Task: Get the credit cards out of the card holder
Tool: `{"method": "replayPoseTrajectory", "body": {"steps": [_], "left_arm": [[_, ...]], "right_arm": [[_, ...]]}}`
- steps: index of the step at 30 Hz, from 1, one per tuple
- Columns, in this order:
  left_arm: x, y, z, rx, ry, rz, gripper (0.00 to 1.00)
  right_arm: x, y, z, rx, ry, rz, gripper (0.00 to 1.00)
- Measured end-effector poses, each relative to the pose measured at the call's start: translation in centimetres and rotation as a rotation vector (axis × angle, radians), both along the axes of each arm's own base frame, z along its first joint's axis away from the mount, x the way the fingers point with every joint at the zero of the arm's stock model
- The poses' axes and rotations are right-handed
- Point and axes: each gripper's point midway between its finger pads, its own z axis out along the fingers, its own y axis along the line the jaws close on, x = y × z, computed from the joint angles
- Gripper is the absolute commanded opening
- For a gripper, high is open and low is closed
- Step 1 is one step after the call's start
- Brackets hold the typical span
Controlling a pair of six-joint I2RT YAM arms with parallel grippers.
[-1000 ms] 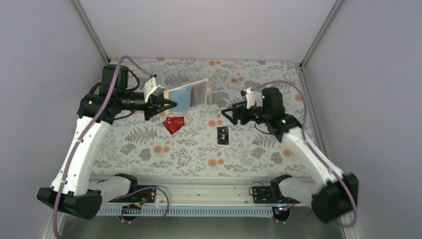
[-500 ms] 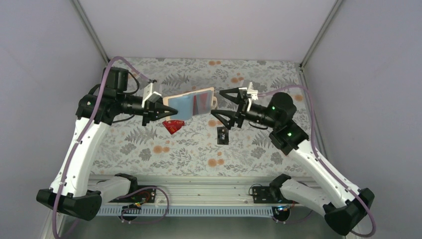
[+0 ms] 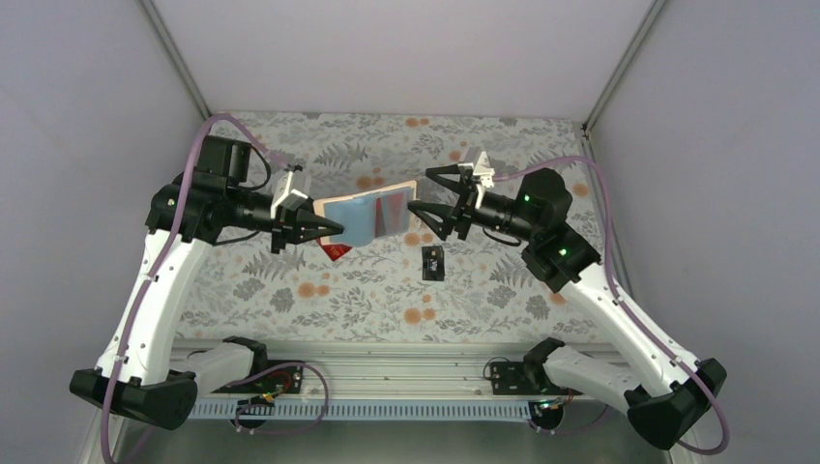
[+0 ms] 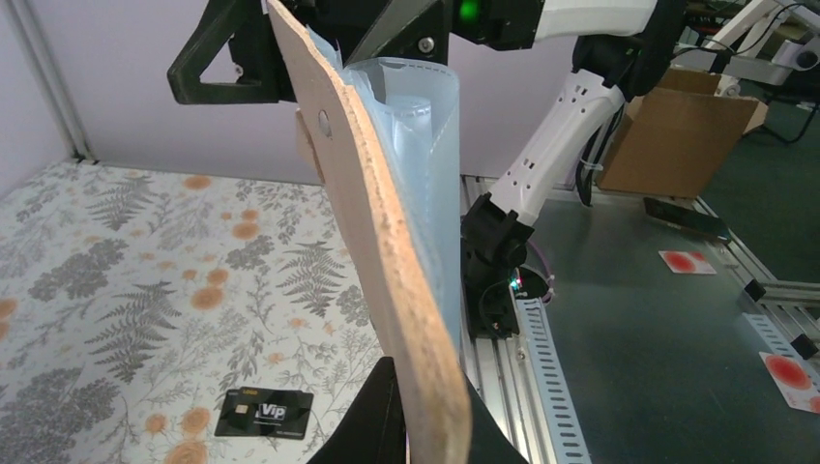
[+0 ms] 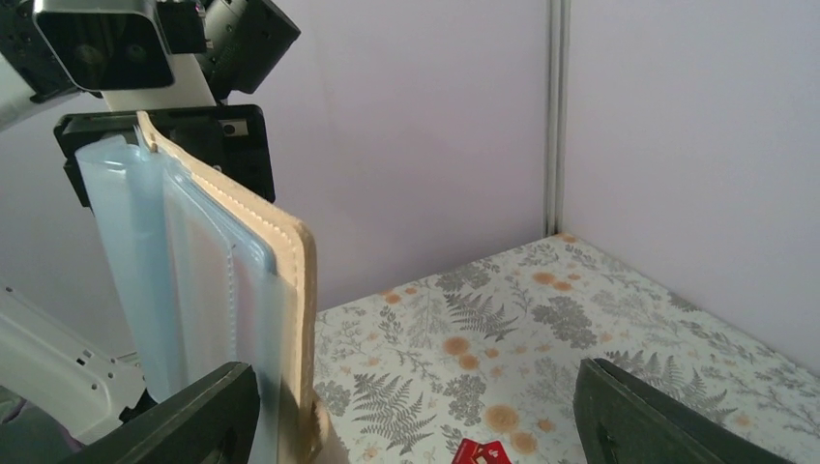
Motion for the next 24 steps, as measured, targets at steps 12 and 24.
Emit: {"method": "replayPoseTrajectory", "body": {"steps": [12, 24], "left_arm": [[-0.2, 0.0, 0.1, -0.006, -0.004, -0.009, 0.02], [0.0, 0.0, 0.1, -0.004, 0.002, -0.002, 0.02]], "right_arm": [[-0.1, 1.8, -1.5, -0.042, 0.037, 0.095, 0.86], [-2.1, 5.1, -1.6, -0.044, 0.039, 0.252, 0.79]]}}
